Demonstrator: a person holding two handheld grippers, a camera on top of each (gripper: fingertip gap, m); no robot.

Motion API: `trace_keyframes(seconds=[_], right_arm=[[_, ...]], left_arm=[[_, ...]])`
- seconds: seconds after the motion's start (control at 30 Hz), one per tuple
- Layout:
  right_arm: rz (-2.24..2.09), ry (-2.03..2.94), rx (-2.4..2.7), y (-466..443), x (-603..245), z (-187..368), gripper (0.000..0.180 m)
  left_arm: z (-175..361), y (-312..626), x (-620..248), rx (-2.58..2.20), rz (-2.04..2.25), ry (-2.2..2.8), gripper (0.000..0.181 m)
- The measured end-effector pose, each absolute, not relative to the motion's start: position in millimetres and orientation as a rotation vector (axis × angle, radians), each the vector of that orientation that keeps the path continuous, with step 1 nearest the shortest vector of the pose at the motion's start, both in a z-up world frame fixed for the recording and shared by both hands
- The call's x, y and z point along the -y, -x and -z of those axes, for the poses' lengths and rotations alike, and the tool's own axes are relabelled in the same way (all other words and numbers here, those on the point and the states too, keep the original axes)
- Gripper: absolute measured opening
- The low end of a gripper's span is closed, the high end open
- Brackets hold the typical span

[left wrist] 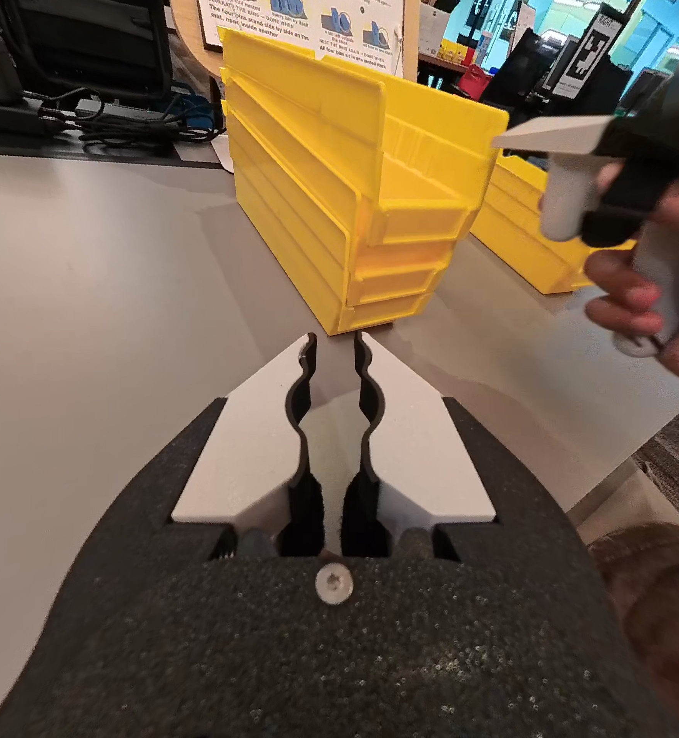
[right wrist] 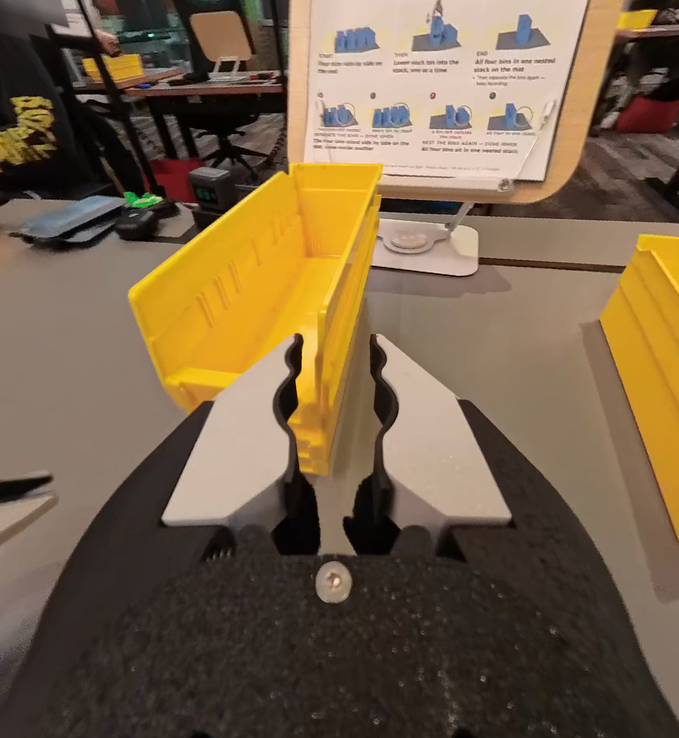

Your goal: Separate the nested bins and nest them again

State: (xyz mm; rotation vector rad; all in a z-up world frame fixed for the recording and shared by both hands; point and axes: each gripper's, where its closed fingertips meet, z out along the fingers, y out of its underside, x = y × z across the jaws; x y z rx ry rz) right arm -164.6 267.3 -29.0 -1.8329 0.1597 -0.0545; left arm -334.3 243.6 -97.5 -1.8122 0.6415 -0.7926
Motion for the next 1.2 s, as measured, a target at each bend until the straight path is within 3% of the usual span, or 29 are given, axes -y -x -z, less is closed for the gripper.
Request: trace_keyframes(seconds=[0.17,0.3,0.4,0.6,0.9,1.0,1.2], right_arm=[[0.051,1.901,-0.032,130.2,-224.7,32.8,0.038],[0.184,1.932,-0.141,38.1,-185.0,49.6,0.041],[0.251,1.958,-0.273,-35.8,-156.1,66.2,0.054],[0.401,1.965,-0.406,-140.3,-126.6,98.0,0.054],[0.298,1.984,-0.455,-169.8,-162.0,126.7,0.027],[0.317,1.983,-0.440,-169.4,-164.8,127.0,0.005],[0.331,1.881,-0.448,-166.2,-157.2,94.4,0.000]], left_arm=[[99.3,341.1,-250.8,-0.616,0.788,1.827,0.017],[101.5,346.1,-253.5,-0.575,0.814,1.853,0.017],[102.2,348.1,-253.7,-0.557,0.825,1.863,0.017],[104.9,349.4,-256.6,-0.571,0.769,1.865,0.017],[106.4,347.0,-256.0,-0.588,0.744,1.867,0.017],[107.9,347.9,-255.8,-0.596,0.731,1.870,0.017],[107.9,351.4,-255.3,-0.583,0.738,1.872,0.017]])
